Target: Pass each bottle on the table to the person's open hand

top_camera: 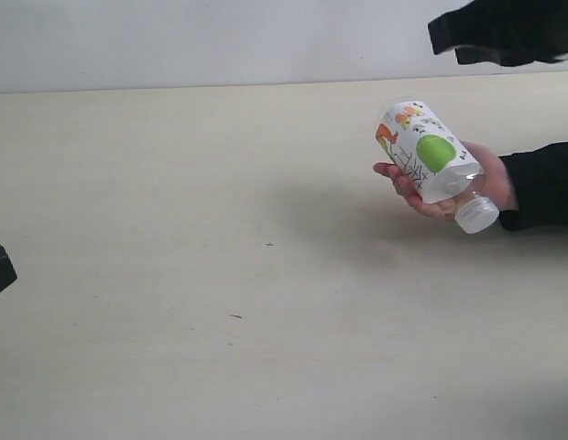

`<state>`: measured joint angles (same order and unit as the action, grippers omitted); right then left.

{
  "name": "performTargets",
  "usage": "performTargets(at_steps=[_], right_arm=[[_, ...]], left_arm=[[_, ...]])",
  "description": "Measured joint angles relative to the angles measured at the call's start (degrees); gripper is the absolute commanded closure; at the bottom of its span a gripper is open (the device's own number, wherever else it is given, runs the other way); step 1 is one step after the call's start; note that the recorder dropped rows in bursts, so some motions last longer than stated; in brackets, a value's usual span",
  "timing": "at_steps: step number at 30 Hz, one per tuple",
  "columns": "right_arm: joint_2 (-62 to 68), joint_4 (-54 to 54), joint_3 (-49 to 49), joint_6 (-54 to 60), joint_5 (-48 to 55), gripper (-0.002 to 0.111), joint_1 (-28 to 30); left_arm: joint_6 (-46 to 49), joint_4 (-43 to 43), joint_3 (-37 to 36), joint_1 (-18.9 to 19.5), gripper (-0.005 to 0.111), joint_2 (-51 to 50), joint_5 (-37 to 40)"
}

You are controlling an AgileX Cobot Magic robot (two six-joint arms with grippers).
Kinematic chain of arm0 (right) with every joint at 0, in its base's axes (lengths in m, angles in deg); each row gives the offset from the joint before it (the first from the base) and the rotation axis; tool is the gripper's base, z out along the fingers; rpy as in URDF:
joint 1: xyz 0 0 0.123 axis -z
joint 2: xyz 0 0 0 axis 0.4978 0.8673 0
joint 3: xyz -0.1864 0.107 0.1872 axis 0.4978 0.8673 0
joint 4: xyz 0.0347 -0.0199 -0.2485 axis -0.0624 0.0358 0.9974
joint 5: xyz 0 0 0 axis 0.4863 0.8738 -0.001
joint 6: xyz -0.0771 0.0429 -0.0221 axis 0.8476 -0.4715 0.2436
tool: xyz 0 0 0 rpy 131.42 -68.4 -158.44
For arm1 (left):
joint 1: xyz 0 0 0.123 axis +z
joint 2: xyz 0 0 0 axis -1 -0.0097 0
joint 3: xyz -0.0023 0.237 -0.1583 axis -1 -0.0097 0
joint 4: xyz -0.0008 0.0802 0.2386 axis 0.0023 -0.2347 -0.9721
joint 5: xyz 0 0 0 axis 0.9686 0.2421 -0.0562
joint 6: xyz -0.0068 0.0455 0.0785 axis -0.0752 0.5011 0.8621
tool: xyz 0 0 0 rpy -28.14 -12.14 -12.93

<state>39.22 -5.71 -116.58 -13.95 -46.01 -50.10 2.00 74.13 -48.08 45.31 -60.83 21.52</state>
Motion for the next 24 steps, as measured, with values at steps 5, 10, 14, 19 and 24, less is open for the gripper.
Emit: performTargets(at_steps=[5, 10, 14, 19, 24], right_arm=[[-13.25, -11.80, 15.58, 7.05, -7.91, 0.108, 0.00], [-20.05, -15.22, 20.40, 6.79, -3.85, 0.108, 0.00], [-23.26, -15.55, 20.52, 6.79, -2.24, 0.108, 0.00], [-25.43, -15.68, 20.52, 6.79, -2.11, 0.108, 0.00], [-25.86, -15.90, 20.52, 6.79, -2.02, 0.108, 0.00]], left_arm=[[0.00, 0.00, 0.00, 0.00, 0.107, 0.00, 0.00], [0.00, 0.00, 0.00, 0.00, 0.107, 0.00, 0.00], [0.00, 0.00, 0.00, 0.00, 0.107, 0.00, 0.00], [0.00, 0.00, 0.00, 0.00, 0.107, 0.00, 0.00], [0.00, 0.00, 0.00, 0.00, 0.107, 0.00, 0.00]])
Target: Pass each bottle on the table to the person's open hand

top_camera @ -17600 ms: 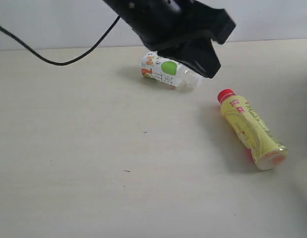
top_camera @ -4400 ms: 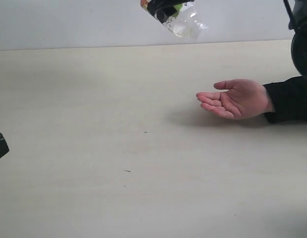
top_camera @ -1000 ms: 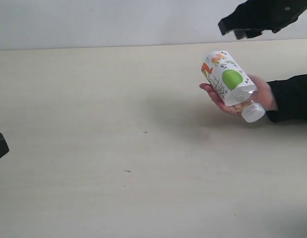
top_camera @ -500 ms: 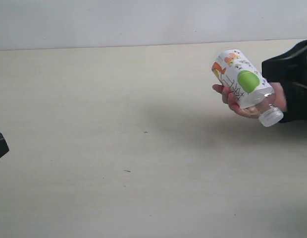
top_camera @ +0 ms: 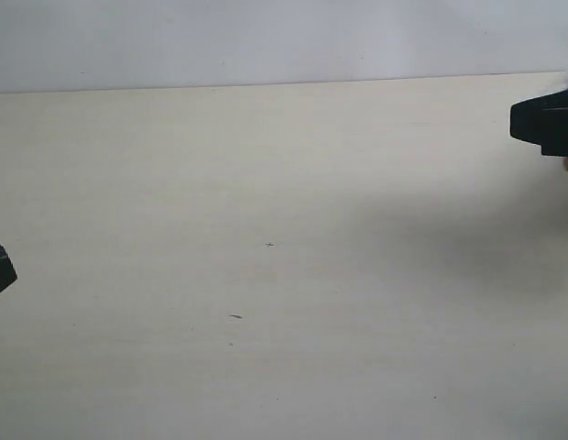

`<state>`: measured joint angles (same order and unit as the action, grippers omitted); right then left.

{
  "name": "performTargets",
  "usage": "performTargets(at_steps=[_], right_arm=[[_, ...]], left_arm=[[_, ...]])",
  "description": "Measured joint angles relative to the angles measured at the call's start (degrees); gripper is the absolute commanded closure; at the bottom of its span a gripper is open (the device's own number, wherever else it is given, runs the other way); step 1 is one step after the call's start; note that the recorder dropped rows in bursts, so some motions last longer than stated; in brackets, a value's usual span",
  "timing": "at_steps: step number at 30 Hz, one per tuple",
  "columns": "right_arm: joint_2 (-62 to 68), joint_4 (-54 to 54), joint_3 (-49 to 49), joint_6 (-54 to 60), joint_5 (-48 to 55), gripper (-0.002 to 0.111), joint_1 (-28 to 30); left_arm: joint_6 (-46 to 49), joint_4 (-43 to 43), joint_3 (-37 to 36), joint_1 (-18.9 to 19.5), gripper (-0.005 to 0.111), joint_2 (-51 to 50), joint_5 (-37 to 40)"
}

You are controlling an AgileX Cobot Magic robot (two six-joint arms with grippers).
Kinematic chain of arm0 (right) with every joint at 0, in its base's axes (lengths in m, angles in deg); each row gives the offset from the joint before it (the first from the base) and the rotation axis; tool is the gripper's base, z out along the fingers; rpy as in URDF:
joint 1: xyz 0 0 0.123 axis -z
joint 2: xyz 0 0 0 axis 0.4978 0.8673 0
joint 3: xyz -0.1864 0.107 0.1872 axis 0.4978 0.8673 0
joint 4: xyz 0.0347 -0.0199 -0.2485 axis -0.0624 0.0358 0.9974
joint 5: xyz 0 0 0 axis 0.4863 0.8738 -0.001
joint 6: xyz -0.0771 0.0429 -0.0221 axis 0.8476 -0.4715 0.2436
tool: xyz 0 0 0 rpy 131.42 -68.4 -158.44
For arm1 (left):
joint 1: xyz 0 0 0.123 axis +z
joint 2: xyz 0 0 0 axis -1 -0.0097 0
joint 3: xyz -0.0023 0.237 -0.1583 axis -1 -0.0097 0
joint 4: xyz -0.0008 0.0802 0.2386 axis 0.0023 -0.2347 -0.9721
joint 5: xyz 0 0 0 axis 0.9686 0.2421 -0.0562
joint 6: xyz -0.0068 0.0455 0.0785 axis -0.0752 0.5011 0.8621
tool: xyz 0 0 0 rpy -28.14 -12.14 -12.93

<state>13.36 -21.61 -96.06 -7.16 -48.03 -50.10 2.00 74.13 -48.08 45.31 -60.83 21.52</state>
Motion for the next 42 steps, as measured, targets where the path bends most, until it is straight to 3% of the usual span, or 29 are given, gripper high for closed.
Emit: performTargets(at_steps=[7, 13, 19, 30, 35, 42], right_arm=[[-5.61, 1.48, 0.00, 0.53, 0.00, 0.108, 0.00], [-18.22, 5.87, 1.08, 2.12, -1.85, 0.108, 0.00], [-32.32, 6.89, 7.52, 4.75, -4.88, 0.108, 0.00], [-37.16, 10.56, 20.86, 5.45, -14.53, 0.108, 0.21], [-39.55, 11.35, 27.73, 5.57, -20.59, 0.108, 3.72], [-44.73, 11.48, 34.52, 5.57, -24.60, 0.108, 12.95]], left_arm=[[0.00, 0.00, 0.00, 0.00, 0.107, 0.00, 0.00], [0.00, 0.00, 0.00, 0.00, 0.107, 0.00, 0.00], [0.00, 0.00, 0.00, 0.00, 0.107, 0.00, 0.00], [0.00, 0.00, 0.00, 0.00, 0.107, 0.00, 0.00], [0.00, 0.00, 0.00, 0.00, 0.107, 0.00, 0.00], [0.00, 0.00, 0.00, 0.00, 0.107, 0.00, 0.00]])
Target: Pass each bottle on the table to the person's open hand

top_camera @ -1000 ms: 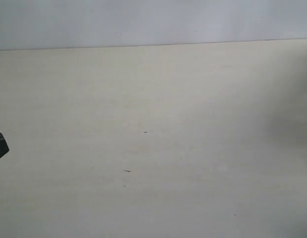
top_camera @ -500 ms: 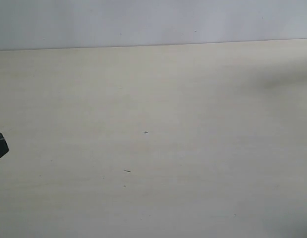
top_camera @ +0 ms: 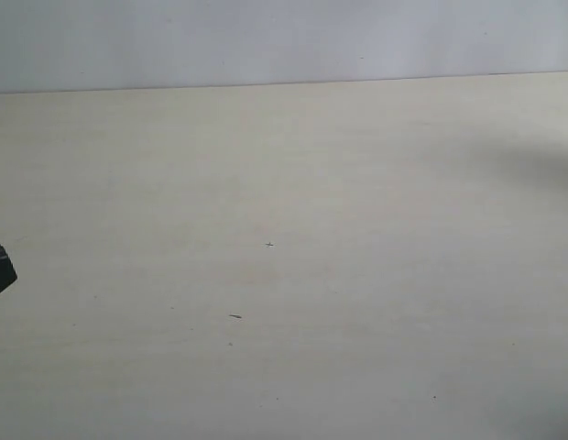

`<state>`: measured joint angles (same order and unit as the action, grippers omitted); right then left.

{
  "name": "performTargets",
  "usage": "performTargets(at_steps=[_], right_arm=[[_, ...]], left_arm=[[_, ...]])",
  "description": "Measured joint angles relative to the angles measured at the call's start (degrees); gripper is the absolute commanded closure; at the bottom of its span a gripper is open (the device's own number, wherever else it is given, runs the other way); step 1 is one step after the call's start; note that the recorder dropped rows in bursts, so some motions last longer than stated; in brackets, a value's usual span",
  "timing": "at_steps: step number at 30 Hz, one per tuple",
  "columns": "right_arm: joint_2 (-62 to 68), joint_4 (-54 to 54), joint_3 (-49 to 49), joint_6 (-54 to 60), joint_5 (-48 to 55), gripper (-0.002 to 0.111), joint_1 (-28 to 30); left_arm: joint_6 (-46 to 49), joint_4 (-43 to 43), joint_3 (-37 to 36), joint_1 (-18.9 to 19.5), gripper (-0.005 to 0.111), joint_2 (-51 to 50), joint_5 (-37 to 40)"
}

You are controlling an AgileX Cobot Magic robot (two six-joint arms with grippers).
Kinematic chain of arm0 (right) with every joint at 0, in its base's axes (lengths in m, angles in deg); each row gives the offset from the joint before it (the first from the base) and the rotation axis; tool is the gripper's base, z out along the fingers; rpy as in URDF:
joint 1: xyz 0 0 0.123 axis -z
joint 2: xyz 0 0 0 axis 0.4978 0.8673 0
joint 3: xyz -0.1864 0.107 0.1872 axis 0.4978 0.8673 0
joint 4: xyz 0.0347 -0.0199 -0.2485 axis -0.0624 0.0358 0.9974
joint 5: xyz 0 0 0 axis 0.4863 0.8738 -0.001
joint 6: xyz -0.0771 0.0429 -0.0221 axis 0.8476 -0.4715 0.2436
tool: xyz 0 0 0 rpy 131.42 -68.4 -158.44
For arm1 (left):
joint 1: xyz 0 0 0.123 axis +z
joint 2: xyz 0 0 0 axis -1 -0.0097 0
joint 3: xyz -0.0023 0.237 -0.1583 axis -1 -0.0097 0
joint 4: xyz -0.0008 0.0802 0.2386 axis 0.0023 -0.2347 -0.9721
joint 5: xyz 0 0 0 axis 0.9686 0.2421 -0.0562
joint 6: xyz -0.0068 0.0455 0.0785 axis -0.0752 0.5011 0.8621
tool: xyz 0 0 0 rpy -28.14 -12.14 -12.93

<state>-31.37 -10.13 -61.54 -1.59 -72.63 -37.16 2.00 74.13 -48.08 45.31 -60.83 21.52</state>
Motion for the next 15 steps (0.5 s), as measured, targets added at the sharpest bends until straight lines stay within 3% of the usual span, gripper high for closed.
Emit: performTargets(at_steps=[7, 15], right_arm=[[-1.59, 0.00, 3.68, -0.25, -0.43, 0.108, 4.70], [-1.59, 0.00, 3.68, -1.25, 0.03, 0.108, 4.93]], left_arm=[[0.00, 0.00, 0.00, 0.00, 0.107, 0.00, 0.00], [0.00, 0.00, 0.00, 0.00, 0.107, 0.00, 0.00]])
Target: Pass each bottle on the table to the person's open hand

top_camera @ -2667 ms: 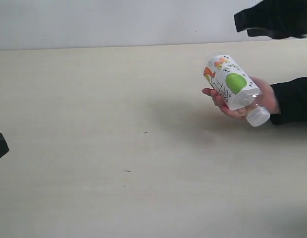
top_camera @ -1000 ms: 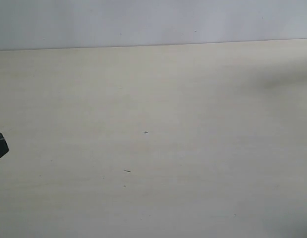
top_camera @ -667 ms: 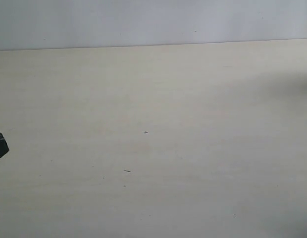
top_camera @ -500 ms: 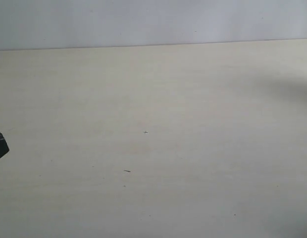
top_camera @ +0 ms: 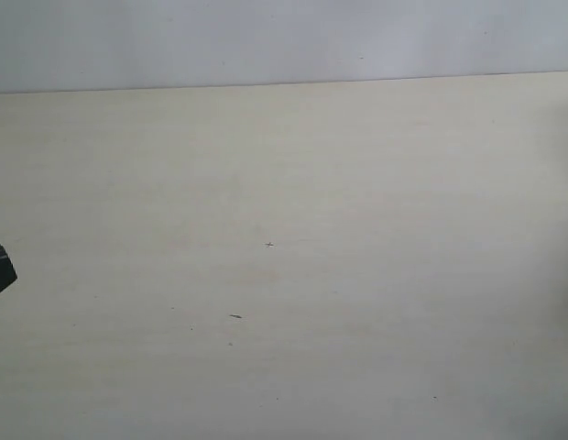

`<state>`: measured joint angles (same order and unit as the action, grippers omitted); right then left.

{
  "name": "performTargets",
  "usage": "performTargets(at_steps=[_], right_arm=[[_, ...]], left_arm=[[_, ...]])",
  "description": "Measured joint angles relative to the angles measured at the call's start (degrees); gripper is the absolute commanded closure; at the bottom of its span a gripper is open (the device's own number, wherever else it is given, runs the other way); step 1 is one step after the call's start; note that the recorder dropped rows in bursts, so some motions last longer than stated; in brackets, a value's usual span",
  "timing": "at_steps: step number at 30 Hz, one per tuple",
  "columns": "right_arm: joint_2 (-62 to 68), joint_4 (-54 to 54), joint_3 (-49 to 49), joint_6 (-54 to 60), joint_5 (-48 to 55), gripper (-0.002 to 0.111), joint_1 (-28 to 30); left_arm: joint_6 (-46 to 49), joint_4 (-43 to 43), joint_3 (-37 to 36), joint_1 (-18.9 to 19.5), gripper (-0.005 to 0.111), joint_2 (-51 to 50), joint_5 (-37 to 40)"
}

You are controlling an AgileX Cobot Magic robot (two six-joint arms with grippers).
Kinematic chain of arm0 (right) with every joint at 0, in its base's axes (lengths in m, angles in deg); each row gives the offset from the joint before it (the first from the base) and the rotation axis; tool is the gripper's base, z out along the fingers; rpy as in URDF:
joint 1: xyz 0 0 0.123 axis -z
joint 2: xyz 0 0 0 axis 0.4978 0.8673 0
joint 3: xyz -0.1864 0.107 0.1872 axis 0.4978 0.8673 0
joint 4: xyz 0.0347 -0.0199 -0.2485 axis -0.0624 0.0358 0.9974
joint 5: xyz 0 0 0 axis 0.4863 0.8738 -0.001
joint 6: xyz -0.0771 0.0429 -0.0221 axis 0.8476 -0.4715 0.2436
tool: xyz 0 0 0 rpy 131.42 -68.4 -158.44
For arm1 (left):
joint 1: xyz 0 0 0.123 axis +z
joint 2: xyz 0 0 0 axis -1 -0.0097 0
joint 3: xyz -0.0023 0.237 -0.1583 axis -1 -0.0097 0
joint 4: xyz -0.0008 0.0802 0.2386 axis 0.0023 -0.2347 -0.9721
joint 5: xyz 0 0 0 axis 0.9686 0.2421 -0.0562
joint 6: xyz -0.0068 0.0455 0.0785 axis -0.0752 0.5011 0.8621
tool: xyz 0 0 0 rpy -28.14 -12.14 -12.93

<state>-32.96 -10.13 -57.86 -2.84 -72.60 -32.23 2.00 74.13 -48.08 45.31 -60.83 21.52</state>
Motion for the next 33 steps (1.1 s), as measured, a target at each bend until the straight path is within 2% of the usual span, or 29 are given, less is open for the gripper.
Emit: performTargets(at_steps=[15, 33], right_arm=[[0.00, -0.32, 0.00, -1.28, 6.43, 0.108, 0.00], [0.00, -0.97, 0.00, -1.50, 9.22, 0.108, 0.00]], left_arm=[[0.00, 0.00, 0.00, 0.00, 0.107, 0.00, 0.00], [0.00, 0.00, 0.00, 0.00, 0.107, 0.00, 0.00]])
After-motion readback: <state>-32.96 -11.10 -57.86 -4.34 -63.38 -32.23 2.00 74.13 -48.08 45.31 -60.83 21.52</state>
